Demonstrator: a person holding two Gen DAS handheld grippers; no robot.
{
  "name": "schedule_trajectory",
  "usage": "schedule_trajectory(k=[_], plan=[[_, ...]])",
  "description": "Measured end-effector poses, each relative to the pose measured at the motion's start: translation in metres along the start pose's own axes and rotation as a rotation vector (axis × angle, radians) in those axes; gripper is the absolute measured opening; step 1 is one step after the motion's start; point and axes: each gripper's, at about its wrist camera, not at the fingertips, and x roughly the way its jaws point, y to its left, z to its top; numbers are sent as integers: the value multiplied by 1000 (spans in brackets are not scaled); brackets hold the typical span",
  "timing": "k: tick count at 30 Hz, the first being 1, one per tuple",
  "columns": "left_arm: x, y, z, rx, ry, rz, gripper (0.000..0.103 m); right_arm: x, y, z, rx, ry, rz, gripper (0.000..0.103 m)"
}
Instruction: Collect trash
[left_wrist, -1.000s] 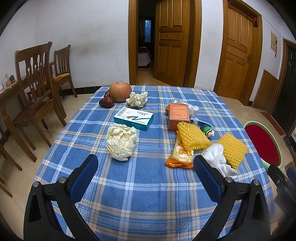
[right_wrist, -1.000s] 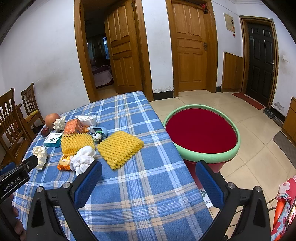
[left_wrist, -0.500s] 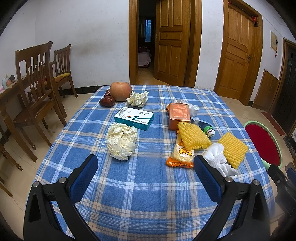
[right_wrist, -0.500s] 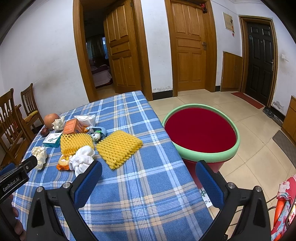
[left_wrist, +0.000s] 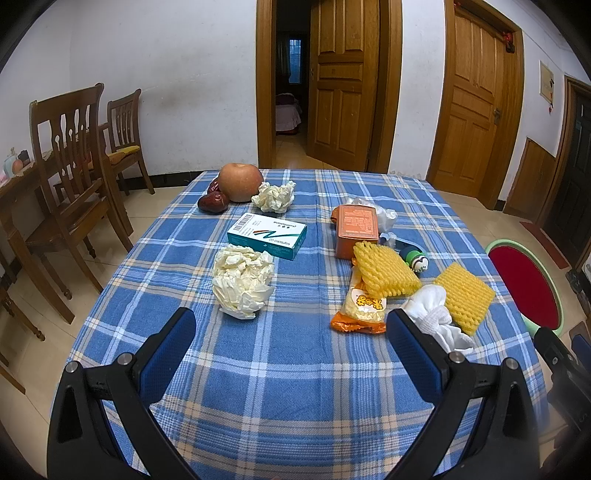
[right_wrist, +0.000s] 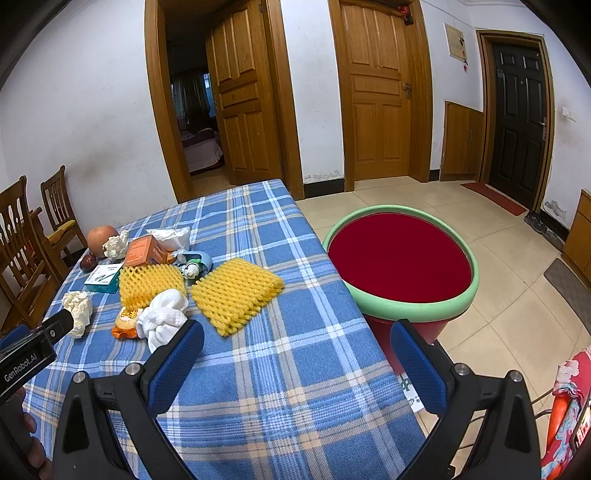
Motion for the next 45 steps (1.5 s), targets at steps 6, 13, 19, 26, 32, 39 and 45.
schedule_trajectory(k=[6, 13, 19, 26, 32, 39, 45], plan=[[-1, 10, 0, 1, 5, 0, 101, 3, -3, 1, 0, 3, -1, 103], [8, 2, 0, 16, 26, 5, 101, 16, -10, -6, 1, 20, -8, 103], [19, -3, 6, 28, 47, -12, 101, 20, -13, -1, -10, 19, 17, 103], [38, -13, 24, 41, 75, -58, 101, 31, -19, 12, -19, 41, 56, 103], [61, -23, 46, 56, 88, -65, 101, 51, -20, 25, -26, 82, 79, 103], [99, -36, 67, 82, 134, -82, 93, 79, -14, 37, -51, 138, 119, 103], [132, -41, 75, 64, 200, -139, 78, 98, -2, 42, -86, 186, 156, 99]])
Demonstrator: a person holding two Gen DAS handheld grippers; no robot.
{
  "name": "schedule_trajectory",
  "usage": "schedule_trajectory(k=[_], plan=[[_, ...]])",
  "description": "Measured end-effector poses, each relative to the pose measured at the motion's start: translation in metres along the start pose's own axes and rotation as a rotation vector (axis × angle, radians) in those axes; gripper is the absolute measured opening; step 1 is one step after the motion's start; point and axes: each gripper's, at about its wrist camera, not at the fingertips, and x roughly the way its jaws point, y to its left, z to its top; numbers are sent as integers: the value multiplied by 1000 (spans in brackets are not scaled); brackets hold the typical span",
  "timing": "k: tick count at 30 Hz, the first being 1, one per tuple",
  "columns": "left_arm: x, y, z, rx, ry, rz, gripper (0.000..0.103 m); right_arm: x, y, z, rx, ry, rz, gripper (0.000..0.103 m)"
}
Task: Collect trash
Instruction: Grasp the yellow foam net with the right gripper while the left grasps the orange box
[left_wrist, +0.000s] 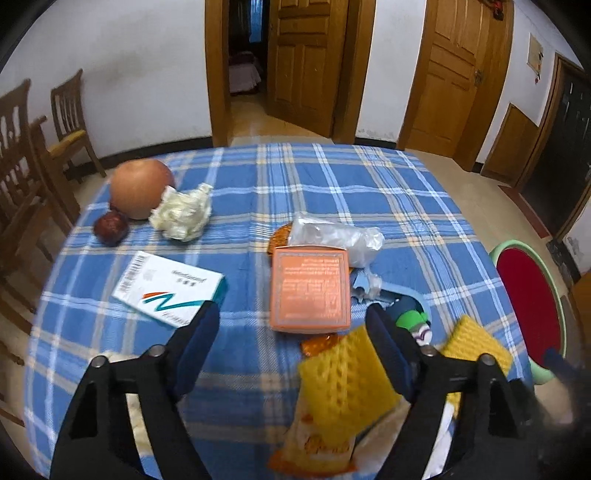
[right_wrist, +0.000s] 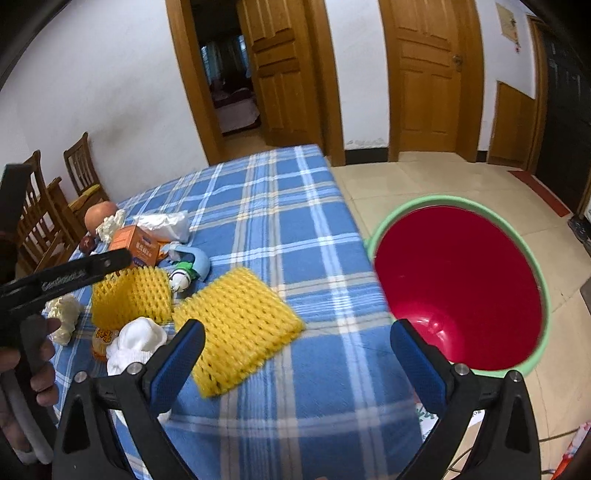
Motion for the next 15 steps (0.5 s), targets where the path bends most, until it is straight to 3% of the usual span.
schedule_trajectory(k=[6, 11, 13, 15], plan=[[9, 0, 0, -4, 25, -70, 48, 19, 8, 3, -28, 43, 33, 83], [5, 1, -1, 11, 3, -90, 47, 29, 14, 0, -28, 80, 78, 59], [1, 3, -2, 8, -5, -93, 47, 28, 16, -1, -27, 73, 81, 42], [-4, 5, -2, 3, -16, -96, 47, 28, 15, -1, -8, 79, 110, 32]])
